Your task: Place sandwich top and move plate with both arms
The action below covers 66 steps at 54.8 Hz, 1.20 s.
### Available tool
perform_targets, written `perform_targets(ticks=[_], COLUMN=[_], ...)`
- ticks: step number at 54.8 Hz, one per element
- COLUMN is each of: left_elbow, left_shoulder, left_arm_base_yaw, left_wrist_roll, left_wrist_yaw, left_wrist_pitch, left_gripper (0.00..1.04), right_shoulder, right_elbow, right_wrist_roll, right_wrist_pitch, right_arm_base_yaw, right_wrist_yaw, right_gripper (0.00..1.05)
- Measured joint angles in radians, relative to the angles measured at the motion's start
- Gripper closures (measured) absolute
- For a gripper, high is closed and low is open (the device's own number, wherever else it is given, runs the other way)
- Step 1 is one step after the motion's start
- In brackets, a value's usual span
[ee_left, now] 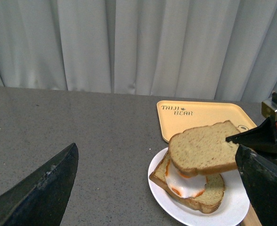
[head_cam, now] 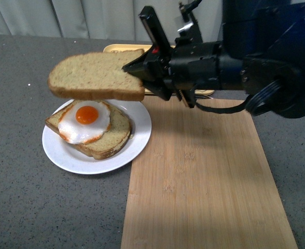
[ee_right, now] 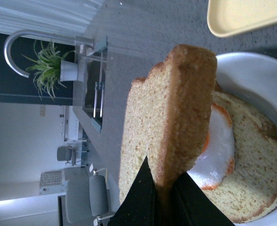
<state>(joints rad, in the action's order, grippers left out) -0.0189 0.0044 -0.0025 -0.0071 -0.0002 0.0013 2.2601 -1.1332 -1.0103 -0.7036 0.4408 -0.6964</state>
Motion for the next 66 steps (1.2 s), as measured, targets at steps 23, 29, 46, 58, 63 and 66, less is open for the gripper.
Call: perform_targets(ticks=[23, 29, 46, 58, 63, 66], left_elbow=[0.000, 0.000, 0.000, 0.000, 0.000, 0.000], left_shoulder=[0.000, 0.000, 0.000, 0.000, 0.000, 0.000], left_arm_base_yaw=[0.000, 0.000, 0.000, 0.000, 0.000, 0.000], left_wrist_roll=[0.000, 0.000, 0.000, 0.000, 0.000, 0.000], left_wrist_yaw=[0.000, 0.000, 0.000, -0.001, -0.002, -0.002], left_wrist_pitch=[0.000, 0.000, 0.000, -0.001, -0.001, -0.001], left_gripper=[0.07, 0.07, 0.07, 0.07, 0.07, 0.07], right_shoulder=[0.103, 0.049, -0.272, -0.328, -0.427, -0.495], right_elbow=[-0.116, -0.040, 0.246, 0.544, 0.651, 0.712], right_wrist_roll=[0.025, 0.118, 0.303, 0.811, 0.926, 0.962], right_wrist_pitch=[0.140, 0.174, 0.119, -0.556, -0.634, -0.640], right_arm_base_yaw=[0.053, 0.038, -0.046, -0.077, -0.123, -0.149], right_wrist_yaw=[0.060, 0.164, 0.416, 1.021, 1.009, 0.984], right_gripper=[0.81, 0.56, 0.08, 0.41, 0.57, 0.68])
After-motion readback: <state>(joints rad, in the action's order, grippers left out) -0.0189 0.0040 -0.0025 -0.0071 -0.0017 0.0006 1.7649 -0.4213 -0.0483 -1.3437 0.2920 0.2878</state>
